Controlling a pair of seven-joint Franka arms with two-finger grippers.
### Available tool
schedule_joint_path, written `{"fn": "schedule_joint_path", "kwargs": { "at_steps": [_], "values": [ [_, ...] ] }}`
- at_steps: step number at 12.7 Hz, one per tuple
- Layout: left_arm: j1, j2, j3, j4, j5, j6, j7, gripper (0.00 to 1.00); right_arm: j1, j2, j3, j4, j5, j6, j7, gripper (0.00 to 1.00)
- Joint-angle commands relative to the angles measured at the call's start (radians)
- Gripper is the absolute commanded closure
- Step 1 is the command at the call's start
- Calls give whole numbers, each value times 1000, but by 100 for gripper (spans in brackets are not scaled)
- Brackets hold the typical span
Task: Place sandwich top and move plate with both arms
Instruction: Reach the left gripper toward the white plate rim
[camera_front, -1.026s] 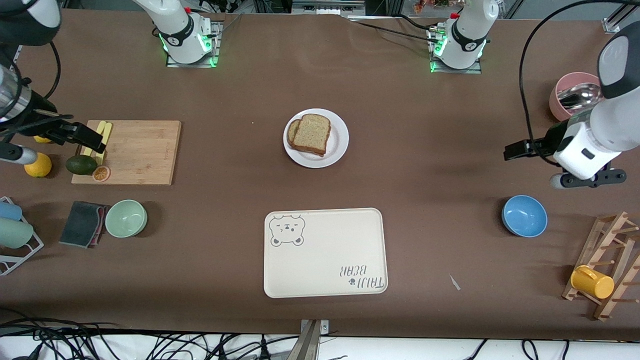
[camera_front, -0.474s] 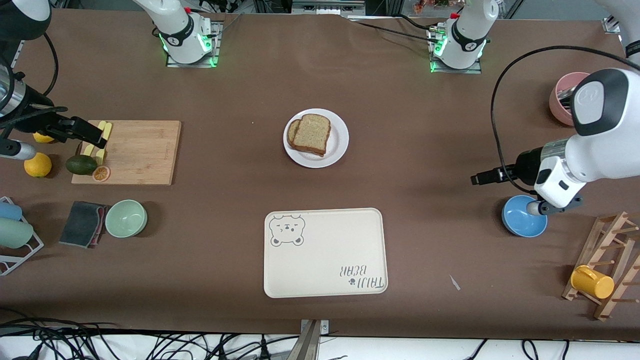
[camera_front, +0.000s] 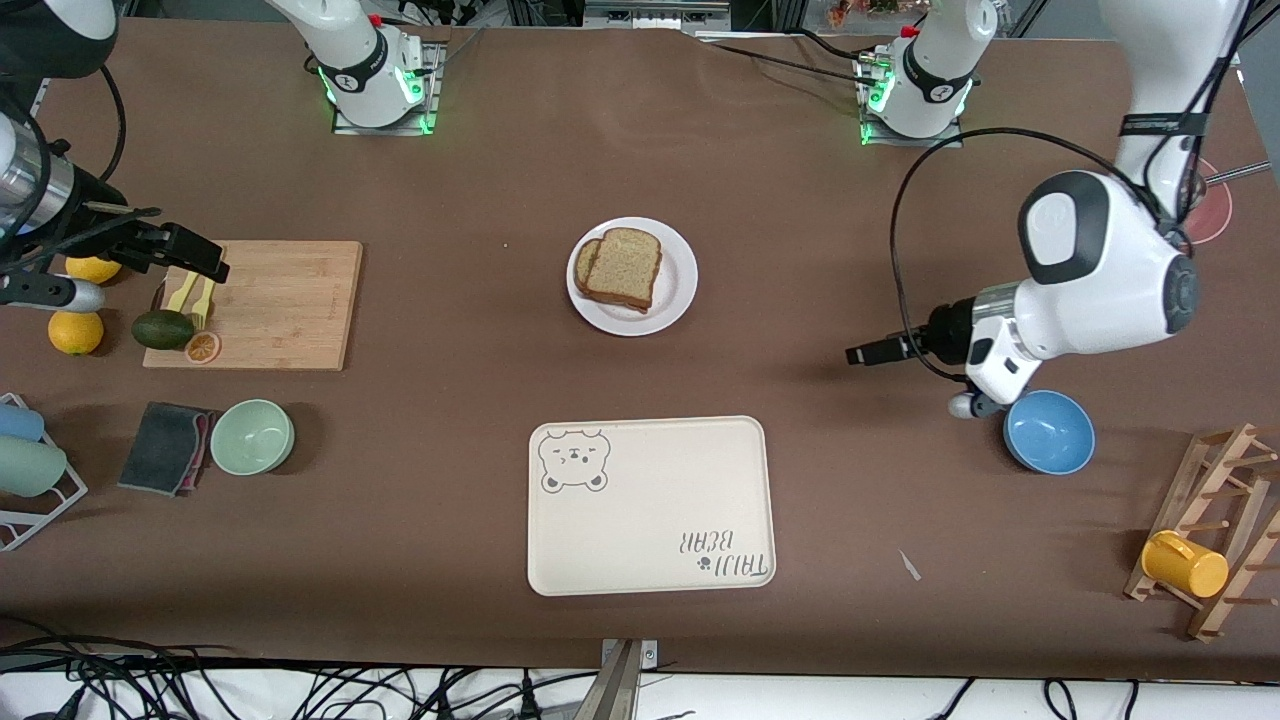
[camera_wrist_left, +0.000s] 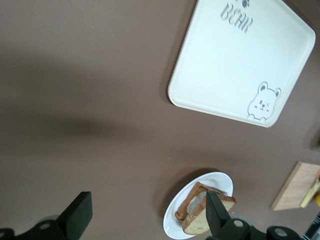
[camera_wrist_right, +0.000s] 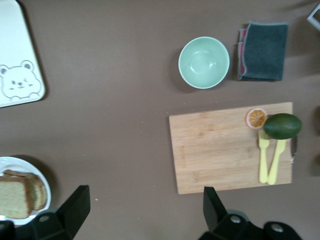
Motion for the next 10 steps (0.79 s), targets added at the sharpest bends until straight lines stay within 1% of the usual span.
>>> {"fn": "schedule_joint_path", "kwargs": {
  "at_steps": [1, 3, 4, 6, 7, 9, 10],
  "values": [
    [-9, -50, 4, -132, -138, 36, 178, 0, -1, -17, 40, -3, -76, -18, -1, 0],
    [-38, -42, 4, -212, -254, 128, 310, 0, -1, -22, 83, -3, -87, -24, 60, 0],
    [-64, -31, 4, -236, -292, 163, 351, 0, -1, -22, 101, -3, -90, -18, 104, 0],
    [-96, -11, 3, -264, -334, 202, 382, 0, -1, -17, 110, -3, -90, -7, 179, 0],
    [-113, -1, 1, -267, -370, 210, 390, 1, -1, -16, 110, -4, -90, 3, 181, 0],
    [-154, 45, -17, -267, -444, 283, 412, 1, -1, -11, 110, -4, -92, 5, 172, 0],
    [-162, 56, -23, -267, -452, 300, 413, 1, -3, -11, 109, -4, -92, 5, 169, 0]
  ]
}}
